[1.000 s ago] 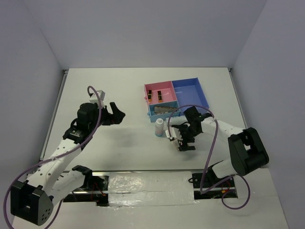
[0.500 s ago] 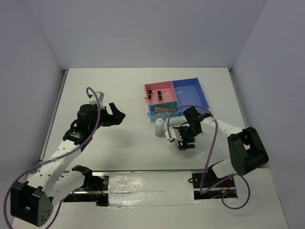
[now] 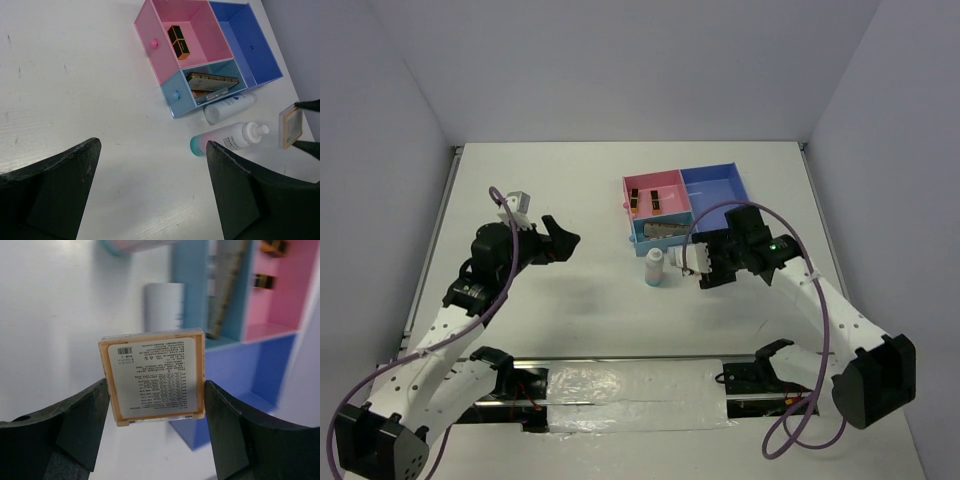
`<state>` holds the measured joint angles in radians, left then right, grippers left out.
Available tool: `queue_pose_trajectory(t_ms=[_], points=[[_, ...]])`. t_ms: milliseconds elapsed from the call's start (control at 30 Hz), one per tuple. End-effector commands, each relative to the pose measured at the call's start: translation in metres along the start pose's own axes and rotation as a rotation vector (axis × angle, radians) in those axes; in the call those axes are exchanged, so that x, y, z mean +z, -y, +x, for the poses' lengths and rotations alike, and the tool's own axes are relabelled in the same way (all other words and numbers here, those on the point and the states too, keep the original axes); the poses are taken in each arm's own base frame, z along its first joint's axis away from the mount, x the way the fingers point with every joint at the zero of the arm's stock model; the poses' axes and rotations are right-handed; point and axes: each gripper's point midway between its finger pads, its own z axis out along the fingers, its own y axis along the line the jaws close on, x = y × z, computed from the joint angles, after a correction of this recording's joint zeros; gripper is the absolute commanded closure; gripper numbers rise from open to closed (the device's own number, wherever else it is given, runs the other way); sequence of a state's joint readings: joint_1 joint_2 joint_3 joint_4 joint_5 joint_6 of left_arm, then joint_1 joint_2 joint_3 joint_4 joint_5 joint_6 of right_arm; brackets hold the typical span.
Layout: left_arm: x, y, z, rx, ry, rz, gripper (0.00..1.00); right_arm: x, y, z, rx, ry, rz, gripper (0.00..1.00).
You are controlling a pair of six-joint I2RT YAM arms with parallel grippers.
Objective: Organize the makeup
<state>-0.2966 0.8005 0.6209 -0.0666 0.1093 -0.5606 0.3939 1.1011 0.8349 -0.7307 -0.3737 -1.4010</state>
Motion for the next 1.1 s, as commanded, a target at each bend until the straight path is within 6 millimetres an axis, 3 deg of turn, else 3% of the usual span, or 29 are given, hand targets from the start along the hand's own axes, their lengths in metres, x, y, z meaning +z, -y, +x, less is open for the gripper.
queue_pose_trajectory(t_ms=[0,100,200,433,633,1067], points=[[-0.003,0.007,-0.012,-0.017,0.053,0.029,0.01,-0.033,0.053,-0.008,0.033,-0.035,0.203,0.87],[-0.006,0.008,-0.013,-0.013,0.061,0.03,0.01,-0.04,0.091,-0.003,0.041,-0.079,0.332,0.87],[-0.008,0.006,-0.011,-0.016,0.063,0.03,0.01,-0.041,0.113,0.006,0.042,-0.14,0.41,0.86],[-0.012,0.006,-0.006,-0.033,0.077,0.042,0.01,-0.022,0.168,0.003,-0.015,-0.209,0.489,0.86],[-0.013,0.004,-0.004,-0.032,0.084,0.041,0.01,-0.003,0.186,0.006,-0.088,-0.285,0.455,0.85],[-0.015,0.0,0.002,-0.035,0.082,0.029,0.01,0.047,0.184,0.025,-0.248,-0.414,0.337,0.8]])
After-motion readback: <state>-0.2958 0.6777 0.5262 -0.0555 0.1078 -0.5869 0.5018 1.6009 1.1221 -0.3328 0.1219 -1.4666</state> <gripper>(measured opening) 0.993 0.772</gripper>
